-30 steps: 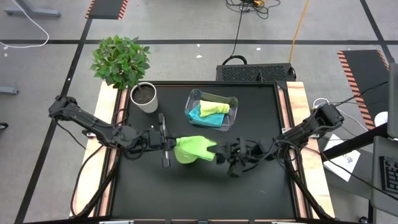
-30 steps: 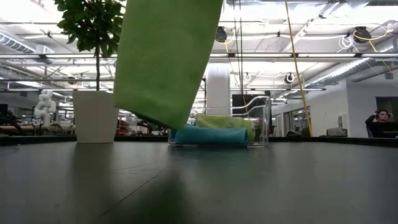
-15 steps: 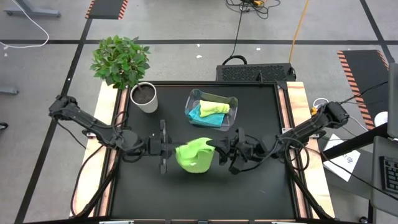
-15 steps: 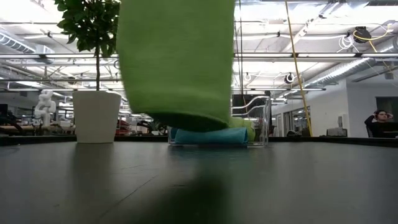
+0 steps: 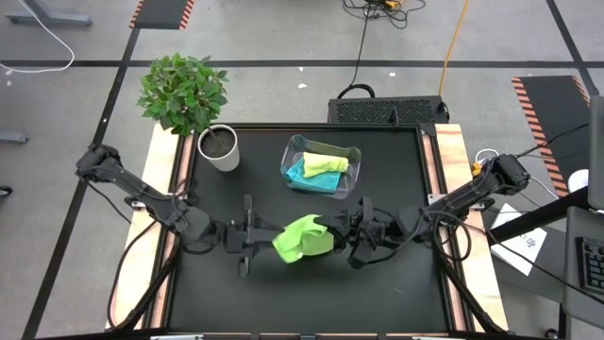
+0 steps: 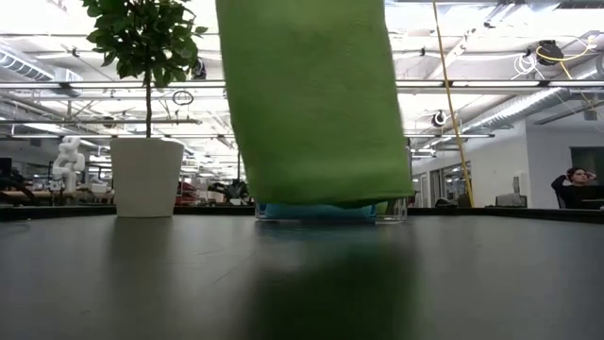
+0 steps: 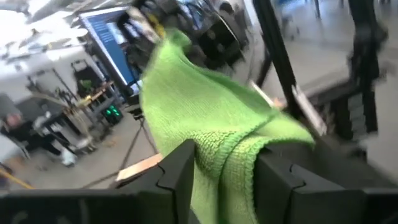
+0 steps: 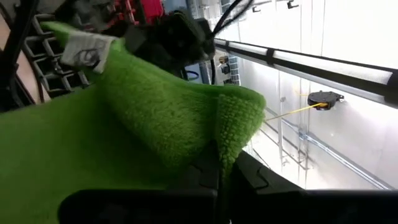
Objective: Fold microfiber towels
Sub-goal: Fold the green towel
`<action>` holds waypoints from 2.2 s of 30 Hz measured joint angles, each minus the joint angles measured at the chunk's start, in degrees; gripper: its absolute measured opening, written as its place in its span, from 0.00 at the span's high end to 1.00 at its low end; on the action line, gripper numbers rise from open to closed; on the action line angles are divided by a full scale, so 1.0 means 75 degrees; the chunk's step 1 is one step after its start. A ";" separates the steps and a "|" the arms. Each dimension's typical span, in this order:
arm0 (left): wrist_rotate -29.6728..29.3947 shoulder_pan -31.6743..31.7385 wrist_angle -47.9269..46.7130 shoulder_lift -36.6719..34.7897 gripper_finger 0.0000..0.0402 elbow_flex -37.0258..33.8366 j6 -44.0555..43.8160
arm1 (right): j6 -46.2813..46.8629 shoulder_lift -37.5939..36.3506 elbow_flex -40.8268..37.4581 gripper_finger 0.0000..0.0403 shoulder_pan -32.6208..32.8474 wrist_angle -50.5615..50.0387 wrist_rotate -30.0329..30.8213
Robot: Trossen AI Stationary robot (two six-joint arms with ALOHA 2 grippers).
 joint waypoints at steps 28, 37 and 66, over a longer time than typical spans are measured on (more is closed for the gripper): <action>-0.0558 -0.0014 0.0928 0.0897 0.63 -0.0003 0.2674 | 0.0225 -0.0001 0.0000 1.00 0.0019 0.0058 0.0036; -0.0440 0.0072 0.1175 0.0897 0.63 -0.0003 0.2850 | 0.0227 -0.0003 0.0000 1.00 0.0045 0.0115 0.0001; -0.1114 0.0377 0.1155 0.1690 0.63 0.0609 0.3438 | 0.0953 -0.0011 0.0625 1.00 -0.0374 -0.0467 -0.0630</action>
